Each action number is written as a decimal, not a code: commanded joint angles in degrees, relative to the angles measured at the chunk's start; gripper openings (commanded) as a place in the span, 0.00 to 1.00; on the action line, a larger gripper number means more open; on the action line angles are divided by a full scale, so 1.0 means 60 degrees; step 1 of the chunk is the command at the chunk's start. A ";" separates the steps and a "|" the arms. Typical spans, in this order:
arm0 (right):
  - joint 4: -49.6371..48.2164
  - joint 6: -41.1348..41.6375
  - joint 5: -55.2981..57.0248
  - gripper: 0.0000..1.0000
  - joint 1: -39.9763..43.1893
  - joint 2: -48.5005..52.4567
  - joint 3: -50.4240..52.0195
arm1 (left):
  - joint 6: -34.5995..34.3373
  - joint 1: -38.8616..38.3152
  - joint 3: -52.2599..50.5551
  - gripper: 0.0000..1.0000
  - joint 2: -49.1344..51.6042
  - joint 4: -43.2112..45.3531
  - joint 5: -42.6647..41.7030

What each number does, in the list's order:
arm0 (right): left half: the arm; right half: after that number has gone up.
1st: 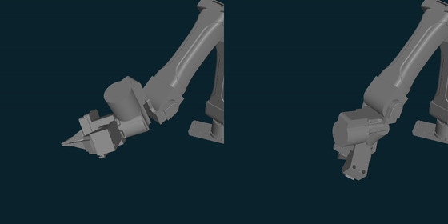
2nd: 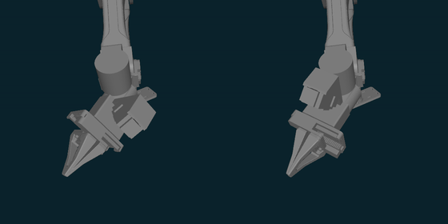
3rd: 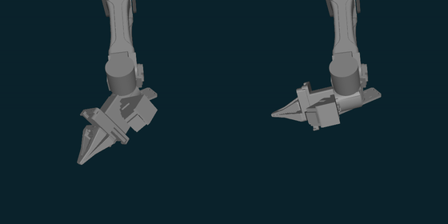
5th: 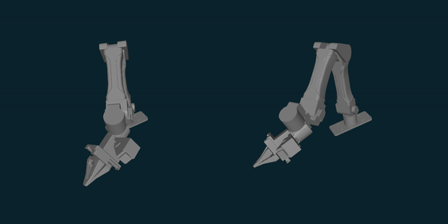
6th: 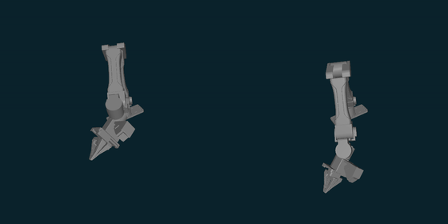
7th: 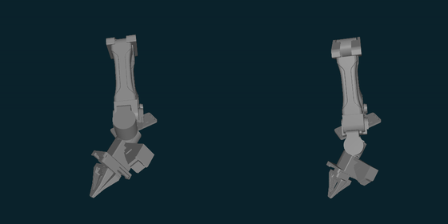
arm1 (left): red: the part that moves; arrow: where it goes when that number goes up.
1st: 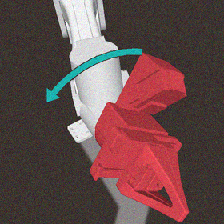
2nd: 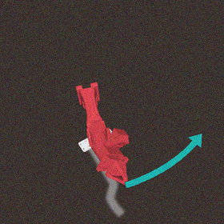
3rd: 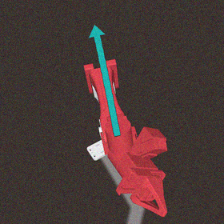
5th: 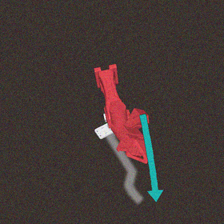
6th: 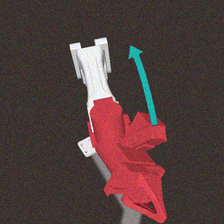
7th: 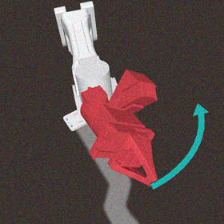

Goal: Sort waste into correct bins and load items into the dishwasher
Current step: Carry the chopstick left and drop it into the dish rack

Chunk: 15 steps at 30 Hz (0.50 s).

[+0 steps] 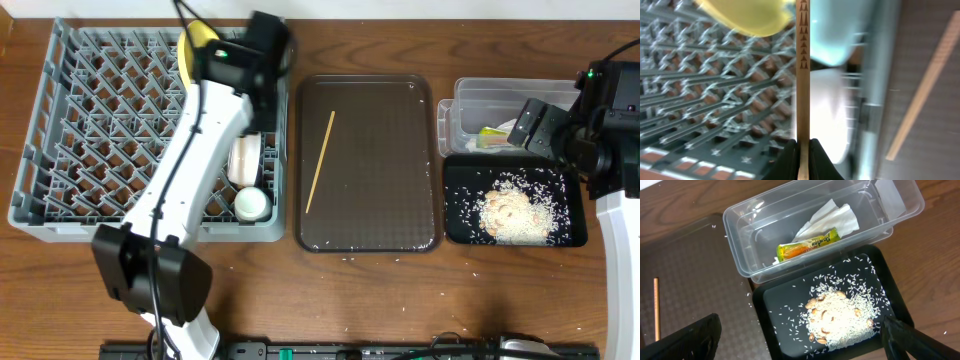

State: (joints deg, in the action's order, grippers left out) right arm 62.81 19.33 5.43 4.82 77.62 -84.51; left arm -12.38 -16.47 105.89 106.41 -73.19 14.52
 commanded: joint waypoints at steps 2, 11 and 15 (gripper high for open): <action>0.0004 0.0131 0.0124 0.99 0.0076 0.0047 -0.0022 | 0.0637 0.0845 -0.0670 0.08 0.0117 0.0120 0.0237; 0.0004 0.0135 0.0124 0.99 0.0076 0.0047 -0.0022 | 0.1392 0.1512 -0.1679 0.29 0.0117 0.1173 0.0204; 0.0004 0.0131 0.0124 0.99 0.0076 0.0047 -0.0022 | 0.1392 0.1512 -0.1683 0.65 0.0117 0.1264 0.0208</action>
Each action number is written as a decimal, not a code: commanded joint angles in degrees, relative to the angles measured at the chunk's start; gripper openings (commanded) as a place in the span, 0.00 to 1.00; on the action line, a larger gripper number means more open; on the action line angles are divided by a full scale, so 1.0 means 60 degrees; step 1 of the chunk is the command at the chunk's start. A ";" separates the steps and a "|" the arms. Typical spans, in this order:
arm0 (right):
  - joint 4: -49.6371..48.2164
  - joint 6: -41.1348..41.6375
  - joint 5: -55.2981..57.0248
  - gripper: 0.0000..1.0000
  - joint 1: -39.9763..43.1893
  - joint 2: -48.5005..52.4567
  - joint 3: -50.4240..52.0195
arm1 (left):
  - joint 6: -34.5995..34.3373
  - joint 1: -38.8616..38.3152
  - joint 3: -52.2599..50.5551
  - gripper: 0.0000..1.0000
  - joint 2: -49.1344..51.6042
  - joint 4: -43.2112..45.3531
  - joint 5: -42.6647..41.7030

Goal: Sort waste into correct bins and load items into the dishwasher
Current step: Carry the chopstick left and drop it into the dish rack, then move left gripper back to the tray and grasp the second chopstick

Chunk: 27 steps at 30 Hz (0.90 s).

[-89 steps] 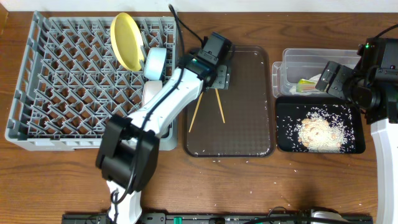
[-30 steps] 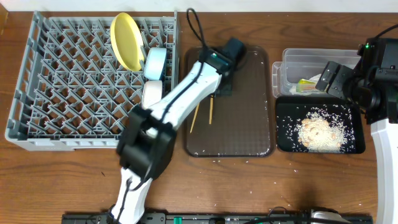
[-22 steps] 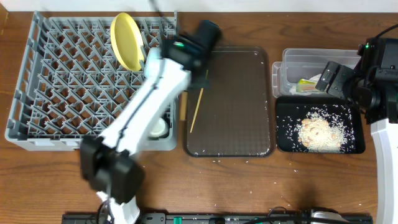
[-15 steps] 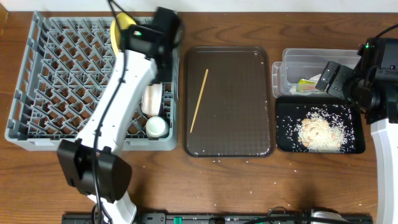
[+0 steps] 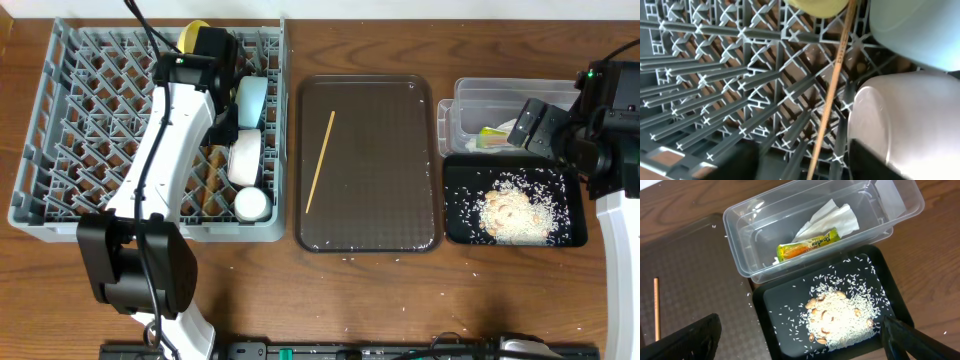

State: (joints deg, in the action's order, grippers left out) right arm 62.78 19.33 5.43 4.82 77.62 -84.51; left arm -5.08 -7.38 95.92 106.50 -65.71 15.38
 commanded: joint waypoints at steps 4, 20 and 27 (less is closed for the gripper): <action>0.0007 0.0131 0.0124 0.99 0.0076 0.0047 -0.0022 | 0.0168 -0.0007 0.0080 0.67 0.0091 0.0073 0.0062; 0.0007 0.0131 0.0124 0.99 0.0076 0.0047 -0.0022 | 0.0295 -0.2433 0.2164 0.67 -0.0153 0.0299 -0.2226; 0.0007 0.0131 0.0124 0.99 0.0076 0.0047 -0.0022 | 0.0233 -0.3592 0.2160 0.66 0.0681 0.0889 -0.2215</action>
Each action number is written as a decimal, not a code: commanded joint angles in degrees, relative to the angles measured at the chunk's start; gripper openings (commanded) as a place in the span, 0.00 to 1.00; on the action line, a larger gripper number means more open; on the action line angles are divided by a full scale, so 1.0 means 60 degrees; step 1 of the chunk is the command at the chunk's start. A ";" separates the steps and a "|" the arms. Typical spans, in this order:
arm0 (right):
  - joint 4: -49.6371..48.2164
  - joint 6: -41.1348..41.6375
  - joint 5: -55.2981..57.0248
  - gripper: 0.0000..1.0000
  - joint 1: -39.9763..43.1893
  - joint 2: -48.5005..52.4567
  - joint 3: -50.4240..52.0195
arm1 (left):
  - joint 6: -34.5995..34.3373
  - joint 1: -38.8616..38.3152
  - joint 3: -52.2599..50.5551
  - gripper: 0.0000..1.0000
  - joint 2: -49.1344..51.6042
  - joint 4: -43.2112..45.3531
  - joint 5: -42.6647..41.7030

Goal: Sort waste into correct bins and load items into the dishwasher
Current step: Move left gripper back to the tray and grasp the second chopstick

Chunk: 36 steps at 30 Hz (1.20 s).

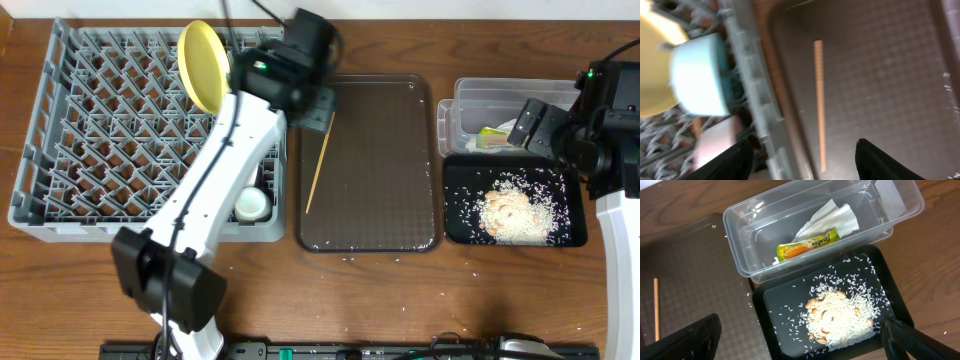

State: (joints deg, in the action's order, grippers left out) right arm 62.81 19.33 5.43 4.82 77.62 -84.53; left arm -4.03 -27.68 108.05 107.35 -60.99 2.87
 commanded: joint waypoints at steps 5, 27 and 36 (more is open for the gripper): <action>0.0004 0.0131 0.0124 0.99 0.0076 0.0047 -0.0018 | 0.0066 -0.0375 0.0138 0.66 0.1483 0.0517 -0.0127; 0.0004 0.0131 0.0124 0.99 0.0076 0.0047 -0.0018 | 0.0838 0.0124 0.0135 0.67 0.3850 0.0874 -0.0168; 0.0004 0.0131 0.0124 0.99 0.0076 0.0047 -0.0018 | 0.0922 -0.0047 0.0036 0.65 0.4342 0.1024 -0.0164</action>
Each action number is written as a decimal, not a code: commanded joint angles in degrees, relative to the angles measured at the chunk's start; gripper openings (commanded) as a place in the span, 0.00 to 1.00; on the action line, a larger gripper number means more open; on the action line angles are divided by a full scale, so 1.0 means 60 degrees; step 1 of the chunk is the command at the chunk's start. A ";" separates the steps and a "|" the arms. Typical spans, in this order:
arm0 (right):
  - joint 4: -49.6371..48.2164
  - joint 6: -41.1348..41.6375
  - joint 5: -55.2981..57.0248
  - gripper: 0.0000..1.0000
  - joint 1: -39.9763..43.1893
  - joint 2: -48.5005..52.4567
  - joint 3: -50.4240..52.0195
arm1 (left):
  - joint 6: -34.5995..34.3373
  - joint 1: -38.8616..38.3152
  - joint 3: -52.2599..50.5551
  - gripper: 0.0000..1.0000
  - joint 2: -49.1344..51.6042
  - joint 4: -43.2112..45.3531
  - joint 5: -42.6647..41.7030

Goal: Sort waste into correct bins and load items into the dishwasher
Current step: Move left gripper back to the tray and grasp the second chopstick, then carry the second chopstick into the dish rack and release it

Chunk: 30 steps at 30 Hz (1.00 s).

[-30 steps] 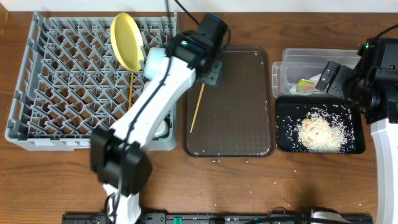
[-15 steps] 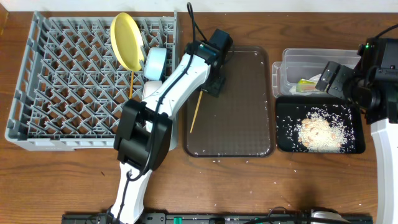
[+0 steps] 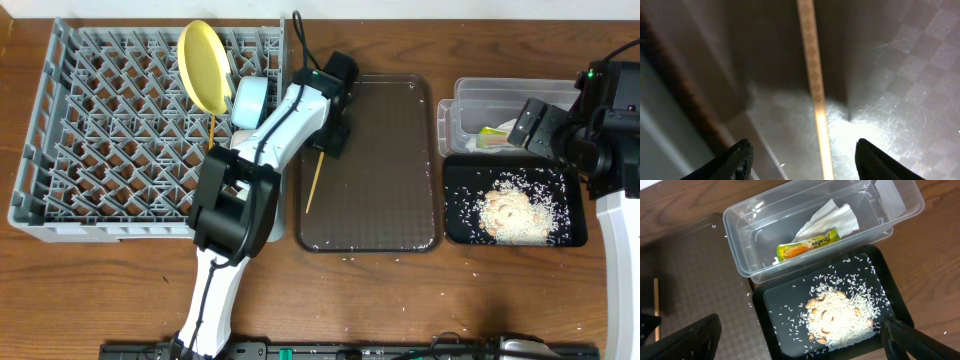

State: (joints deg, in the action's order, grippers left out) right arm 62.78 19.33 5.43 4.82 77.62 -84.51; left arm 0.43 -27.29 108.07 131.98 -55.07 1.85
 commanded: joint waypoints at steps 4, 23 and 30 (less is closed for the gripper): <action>0.0007 0.0131 0.0124 0.99 0.0076 0.0047 -0.0022 | 0.0138 -0.0117 -0.0120 0.59 0.0291 0.0135 0.0007; 0.0007 0.0131 0.0124 0.99 0.0076 0.0047 -0.0022 | -0.0401 -0.0175 -0.0623 0.19 0.0295 0.0404 -0.0087; 0.0007 0.0131 0.0124 0.99 0.0076 0.0047 -0.0022 | -0.0401 -0.0171 -0.0120 0.07 0.0120 -0.0357 -0.0226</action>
State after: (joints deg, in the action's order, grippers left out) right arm 62.81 19.33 5.43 4.82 77.62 -84.51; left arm -1.72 -28.34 106.10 133.08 -54.94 1.19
